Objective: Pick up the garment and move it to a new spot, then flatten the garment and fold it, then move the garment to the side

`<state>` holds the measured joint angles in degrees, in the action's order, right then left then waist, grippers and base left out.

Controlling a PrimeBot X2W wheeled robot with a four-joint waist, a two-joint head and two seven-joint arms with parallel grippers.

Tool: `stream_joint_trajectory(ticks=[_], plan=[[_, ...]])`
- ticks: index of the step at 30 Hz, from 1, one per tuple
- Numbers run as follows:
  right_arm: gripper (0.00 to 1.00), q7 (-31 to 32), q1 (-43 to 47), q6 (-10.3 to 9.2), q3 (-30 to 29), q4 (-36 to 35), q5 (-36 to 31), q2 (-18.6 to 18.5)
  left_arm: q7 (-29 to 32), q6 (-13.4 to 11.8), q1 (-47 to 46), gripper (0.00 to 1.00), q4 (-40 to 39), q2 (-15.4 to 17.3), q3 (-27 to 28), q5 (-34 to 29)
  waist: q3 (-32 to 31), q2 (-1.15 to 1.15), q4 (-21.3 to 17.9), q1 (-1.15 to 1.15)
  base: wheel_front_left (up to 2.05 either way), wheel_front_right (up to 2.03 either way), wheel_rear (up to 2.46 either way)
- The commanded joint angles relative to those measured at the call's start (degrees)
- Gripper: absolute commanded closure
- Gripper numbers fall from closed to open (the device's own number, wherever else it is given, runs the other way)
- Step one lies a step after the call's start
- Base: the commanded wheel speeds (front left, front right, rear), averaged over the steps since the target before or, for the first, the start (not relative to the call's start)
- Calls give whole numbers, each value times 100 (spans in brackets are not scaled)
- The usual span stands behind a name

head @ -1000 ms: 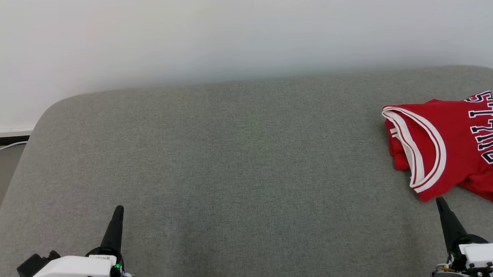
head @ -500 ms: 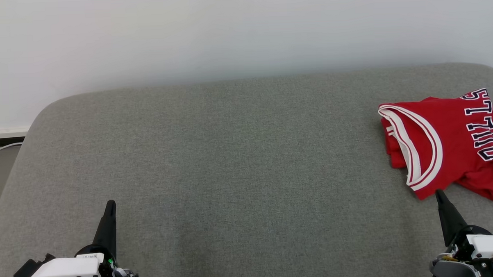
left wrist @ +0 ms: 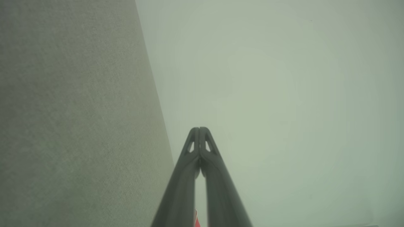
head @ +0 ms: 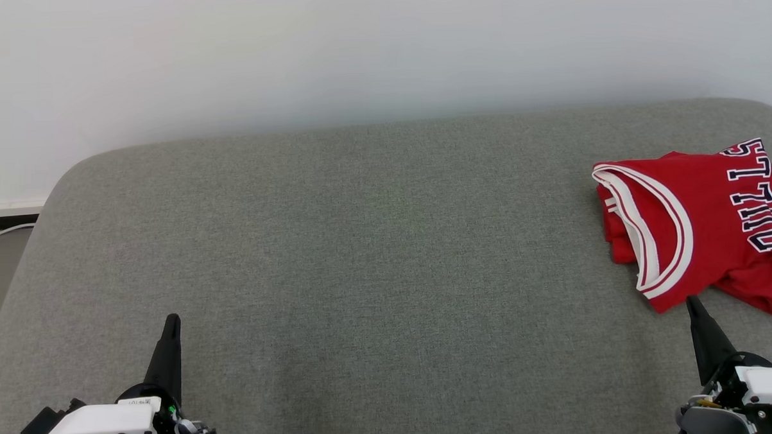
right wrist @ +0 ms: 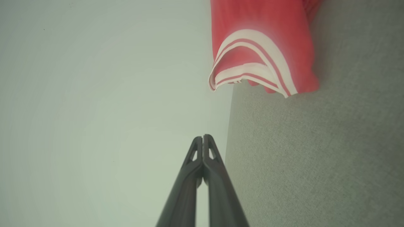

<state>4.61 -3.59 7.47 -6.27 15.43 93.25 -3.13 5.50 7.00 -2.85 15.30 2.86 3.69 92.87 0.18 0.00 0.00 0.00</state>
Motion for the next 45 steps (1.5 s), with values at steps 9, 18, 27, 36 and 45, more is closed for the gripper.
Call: stream_joint_trajectory(ticks=[9,18,27,36,45], plan=[[100,86,-248,2,102,-148,-3,-68,37,48,-327,100,-127,59,206,-7,0,0,0,0,0,0,0],[100,98,-249,2,87,-147,-15,-58,45,48,-328,100,-127,53,216,-15,0,0,0,0,0,0,0],[100,108,-250,2,74,-146,-26,-48,52,48,-329,100,-127,47,224,-22,0,0,0,0,0,0,0],[100,118,-251,2,62,-145,-36,-40,58,48,-330,100,-127,41,232,-29,0,0,0,0,0,0,0],[100,126,-252,2,52,-145,-44,-33,63,48,-330,100,-126,37,239,-34,0,0,0,0,0,0,0]])
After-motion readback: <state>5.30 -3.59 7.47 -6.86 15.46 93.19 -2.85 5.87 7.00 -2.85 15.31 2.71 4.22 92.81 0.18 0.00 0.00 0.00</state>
